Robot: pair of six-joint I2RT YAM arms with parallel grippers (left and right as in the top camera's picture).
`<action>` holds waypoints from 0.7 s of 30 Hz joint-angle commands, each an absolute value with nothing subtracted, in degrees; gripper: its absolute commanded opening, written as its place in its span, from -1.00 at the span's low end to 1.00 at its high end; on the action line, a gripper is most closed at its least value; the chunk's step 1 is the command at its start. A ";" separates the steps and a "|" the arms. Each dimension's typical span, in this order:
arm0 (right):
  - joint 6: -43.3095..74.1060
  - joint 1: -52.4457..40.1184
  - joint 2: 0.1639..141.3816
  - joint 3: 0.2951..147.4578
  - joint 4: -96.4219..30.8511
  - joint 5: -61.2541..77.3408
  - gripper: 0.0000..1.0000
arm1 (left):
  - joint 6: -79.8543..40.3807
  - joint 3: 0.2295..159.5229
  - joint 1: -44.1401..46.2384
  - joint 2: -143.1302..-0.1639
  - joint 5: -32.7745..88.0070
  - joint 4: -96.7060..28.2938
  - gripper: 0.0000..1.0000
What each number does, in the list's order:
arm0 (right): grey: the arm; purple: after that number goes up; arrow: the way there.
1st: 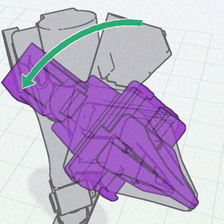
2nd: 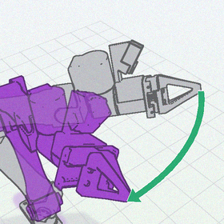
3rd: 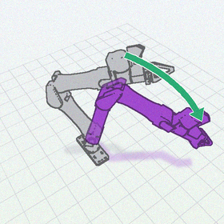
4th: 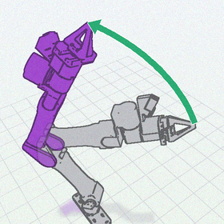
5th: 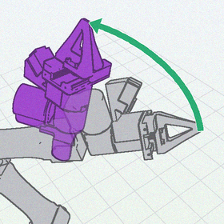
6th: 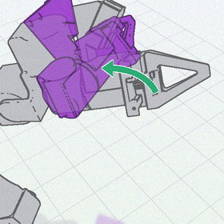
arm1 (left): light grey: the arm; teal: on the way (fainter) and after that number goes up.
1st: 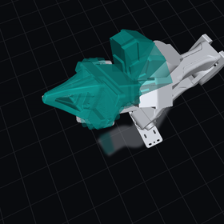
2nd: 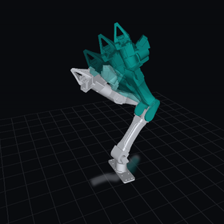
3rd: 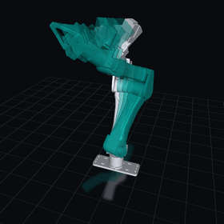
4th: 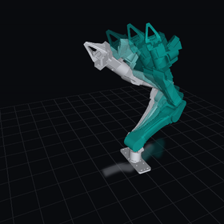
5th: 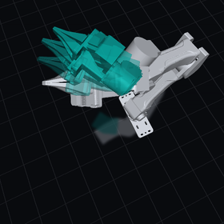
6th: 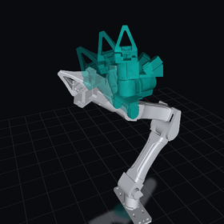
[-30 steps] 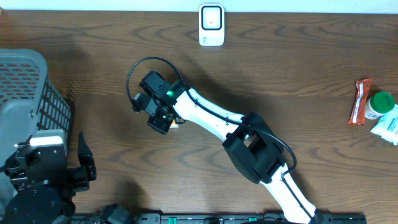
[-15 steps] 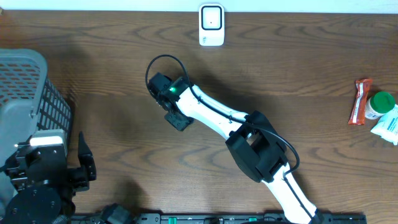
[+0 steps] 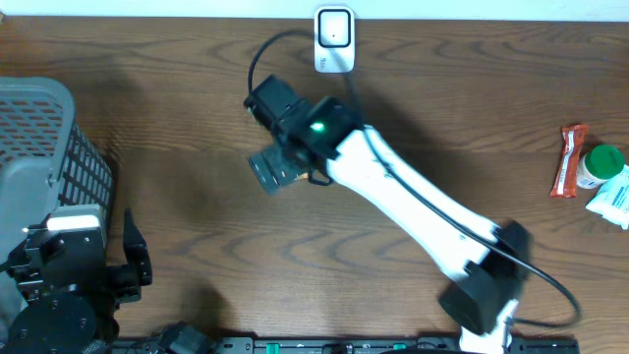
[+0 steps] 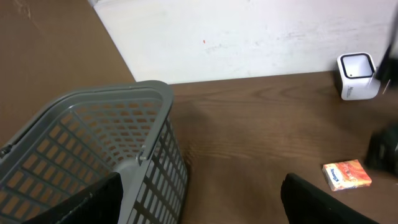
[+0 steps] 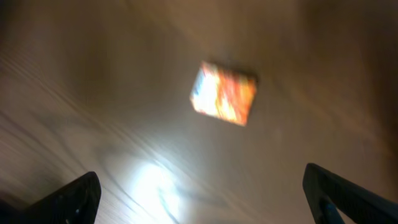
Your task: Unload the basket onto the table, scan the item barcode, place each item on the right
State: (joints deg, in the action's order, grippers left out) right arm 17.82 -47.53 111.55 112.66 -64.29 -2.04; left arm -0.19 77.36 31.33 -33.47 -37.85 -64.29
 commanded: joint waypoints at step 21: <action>27.46 -43.51 129.67 112.73 -49.98 -3.57 0.99 | -0.30 77.45 31.31 -33.06 -38.15 -64.34 0.64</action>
State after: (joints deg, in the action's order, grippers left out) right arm 25.85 -43.68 127.26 112.31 -51.13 -2.83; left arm -0.19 77.36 31.33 -33.47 -37.85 -64.29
